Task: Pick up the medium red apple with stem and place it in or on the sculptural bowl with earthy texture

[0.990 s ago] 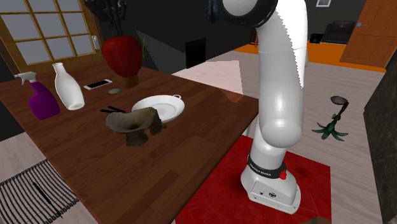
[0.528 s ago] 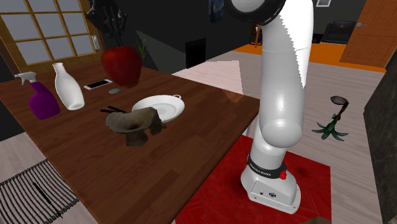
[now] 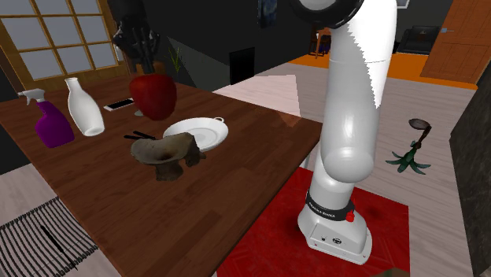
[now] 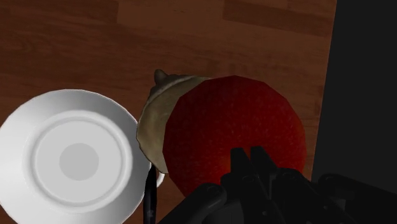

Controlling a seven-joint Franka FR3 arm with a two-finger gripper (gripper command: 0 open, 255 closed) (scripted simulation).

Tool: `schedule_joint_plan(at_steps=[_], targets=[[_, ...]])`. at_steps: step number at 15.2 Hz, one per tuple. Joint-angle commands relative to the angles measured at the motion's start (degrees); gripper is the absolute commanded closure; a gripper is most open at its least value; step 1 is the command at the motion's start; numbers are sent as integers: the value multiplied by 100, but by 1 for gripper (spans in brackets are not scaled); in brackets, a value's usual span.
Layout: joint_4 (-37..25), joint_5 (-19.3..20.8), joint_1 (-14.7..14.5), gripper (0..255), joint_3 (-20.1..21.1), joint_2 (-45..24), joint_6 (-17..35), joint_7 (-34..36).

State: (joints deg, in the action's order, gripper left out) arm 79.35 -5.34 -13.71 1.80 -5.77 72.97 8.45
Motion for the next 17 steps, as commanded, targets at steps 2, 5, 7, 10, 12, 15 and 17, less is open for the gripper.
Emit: schedule_joint_plan(at_steps=[2, 5, 7, 10, 12, 15, 17], targets=[[421, 3, -1, 255, -1, 120, 303, -28], [749, 6, -2, 255, 0, 192, 558, -51], [955, 8, -3, 255, 0, 231, 724, -65], [1246, 9, -4, 255, 1, 277, 969, -85], [1429, 10, -5, 255, 1, 300, 1129, -98], [1564, 10, -6, 255, 2, 314, 1249, -108], [1564, 10, -6, 255, 2, 314, 1249, -108]])
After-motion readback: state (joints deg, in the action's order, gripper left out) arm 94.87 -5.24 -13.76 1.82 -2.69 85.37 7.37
